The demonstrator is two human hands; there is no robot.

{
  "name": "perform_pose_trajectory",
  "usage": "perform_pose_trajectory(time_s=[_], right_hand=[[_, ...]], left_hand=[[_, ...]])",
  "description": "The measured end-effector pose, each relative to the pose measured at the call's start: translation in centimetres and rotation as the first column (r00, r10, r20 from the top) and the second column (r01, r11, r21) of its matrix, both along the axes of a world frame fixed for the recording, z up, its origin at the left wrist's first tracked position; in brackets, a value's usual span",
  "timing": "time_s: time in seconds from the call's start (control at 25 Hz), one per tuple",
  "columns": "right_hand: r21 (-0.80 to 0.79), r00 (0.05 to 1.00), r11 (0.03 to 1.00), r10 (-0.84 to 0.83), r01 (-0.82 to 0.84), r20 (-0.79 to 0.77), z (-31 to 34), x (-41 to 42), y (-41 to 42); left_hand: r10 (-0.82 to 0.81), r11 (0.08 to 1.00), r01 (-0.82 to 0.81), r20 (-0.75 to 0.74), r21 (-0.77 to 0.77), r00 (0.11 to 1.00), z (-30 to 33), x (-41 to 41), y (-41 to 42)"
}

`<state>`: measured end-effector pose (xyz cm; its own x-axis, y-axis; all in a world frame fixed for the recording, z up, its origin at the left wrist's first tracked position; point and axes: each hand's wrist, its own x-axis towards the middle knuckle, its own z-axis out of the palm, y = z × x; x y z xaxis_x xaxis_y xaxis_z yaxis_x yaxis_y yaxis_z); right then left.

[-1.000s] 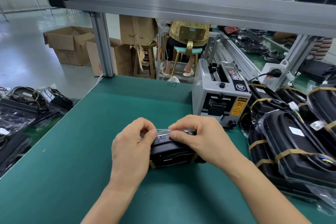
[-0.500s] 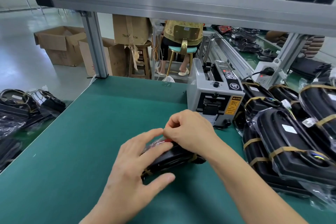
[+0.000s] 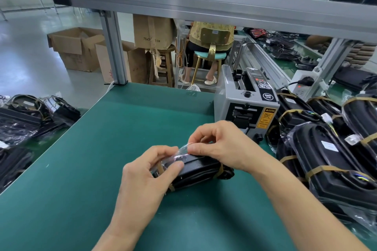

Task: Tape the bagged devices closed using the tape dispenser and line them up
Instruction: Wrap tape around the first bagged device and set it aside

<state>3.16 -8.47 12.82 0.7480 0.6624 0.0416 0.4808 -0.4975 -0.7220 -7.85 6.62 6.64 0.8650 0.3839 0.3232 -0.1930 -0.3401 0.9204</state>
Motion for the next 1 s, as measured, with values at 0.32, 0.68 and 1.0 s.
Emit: perform_pose_trajectory(time_s=[0.32,0.68,1.0], right_hand=[[-0.147,0.964,0.972,-0.148,0.183,0.221,-0.4,-0.4,2.3],[-0.315,0.936,0.949,-0.079,-0.035,-0.343,2.2,2.9,3.2],[-0.062,0.946,0.976,-0.187,0.210,0.266,-0.7,0.8,2.9]], left_hand=[[0.137,0.990,-0.137,0.003,0.045,0.991,0.6,1.0,-0.7],[-0.282,0.907,0.285,-0.053,0.310,0.958,0.3,0.3,2.1],[-0.046,0.957,0.047,-0.011,0.287,0.999,0.0,0.7,2.5]])
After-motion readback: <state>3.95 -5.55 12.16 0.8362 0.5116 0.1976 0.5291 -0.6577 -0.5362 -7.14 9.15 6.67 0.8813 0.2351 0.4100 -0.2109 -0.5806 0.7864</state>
